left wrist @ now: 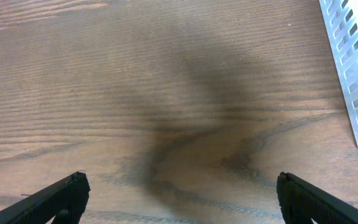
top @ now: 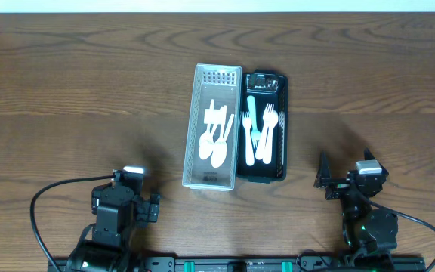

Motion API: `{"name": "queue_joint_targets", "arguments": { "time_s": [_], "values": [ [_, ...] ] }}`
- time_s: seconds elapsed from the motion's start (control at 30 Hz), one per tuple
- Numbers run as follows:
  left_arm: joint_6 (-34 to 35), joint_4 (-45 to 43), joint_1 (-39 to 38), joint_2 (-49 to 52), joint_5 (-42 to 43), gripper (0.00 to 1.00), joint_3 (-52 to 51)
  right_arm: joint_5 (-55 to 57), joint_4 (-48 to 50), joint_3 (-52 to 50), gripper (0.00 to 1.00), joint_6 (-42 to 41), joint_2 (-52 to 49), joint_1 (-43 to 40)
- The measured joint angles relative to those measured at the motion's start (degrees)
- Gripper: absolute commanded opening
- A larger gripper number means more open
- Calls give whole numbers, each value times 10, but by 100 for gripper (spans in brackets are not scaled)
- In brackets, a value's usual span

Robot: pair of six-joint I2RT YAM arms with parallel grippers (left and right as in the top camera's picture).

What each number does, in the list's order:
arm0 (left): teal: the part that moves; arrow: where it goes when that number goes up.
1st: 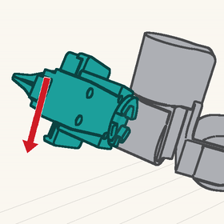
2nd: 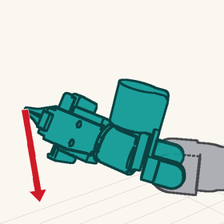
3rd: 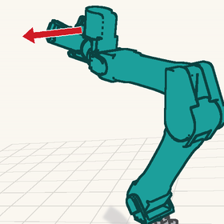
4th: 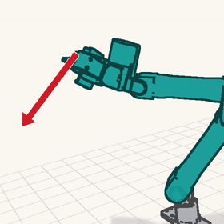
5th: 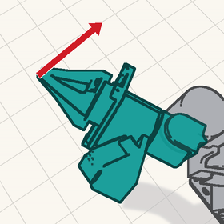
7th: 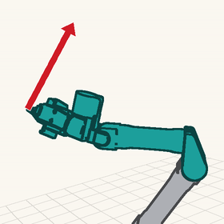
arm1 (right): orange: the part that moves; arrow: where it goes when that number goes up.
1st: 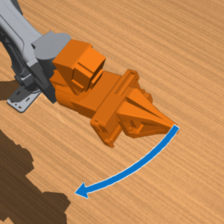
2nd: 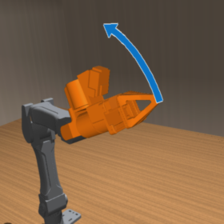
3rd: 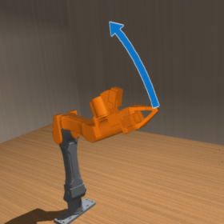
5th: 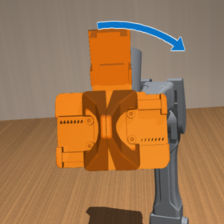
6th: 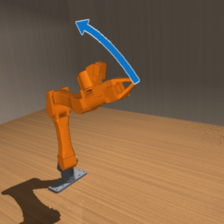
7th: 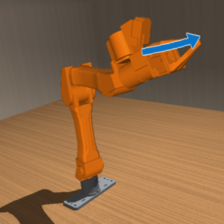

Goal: Pack container

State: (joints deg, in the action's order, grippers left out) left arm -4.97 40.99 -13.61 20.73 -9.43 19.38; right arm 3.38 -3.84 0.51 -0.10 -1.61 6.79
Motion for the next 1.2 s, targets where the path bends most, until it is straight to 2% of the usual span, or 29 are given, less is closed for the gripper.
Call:
{"name": "queue_joint_targets", "arguments": {
  "time_s": [0.5, 0.67, 0.9, 1.03, 1.2],
  "values": [
    [0, 0, 7, -3, 0, 98, 0, 0, 0, 0, 99, 1, 0, 0],
    [0, 11, 48, -59, 0, 98, 0, 0, 0, 0, 99, 4, 0, 0],
    [-4, 26, 60, -153, 0, 98, -1, 0, 0, 0, 99, 4, 0, 0],
    [-20, -98, 60, -173, 0, 98, -17, 0, 0, 0, 99, 4, 0, 0],
    [-28, -326, 60, -191, 5, 98, -91, 0, 0, 0, 99, 4, 0, 0]
  ]
}}
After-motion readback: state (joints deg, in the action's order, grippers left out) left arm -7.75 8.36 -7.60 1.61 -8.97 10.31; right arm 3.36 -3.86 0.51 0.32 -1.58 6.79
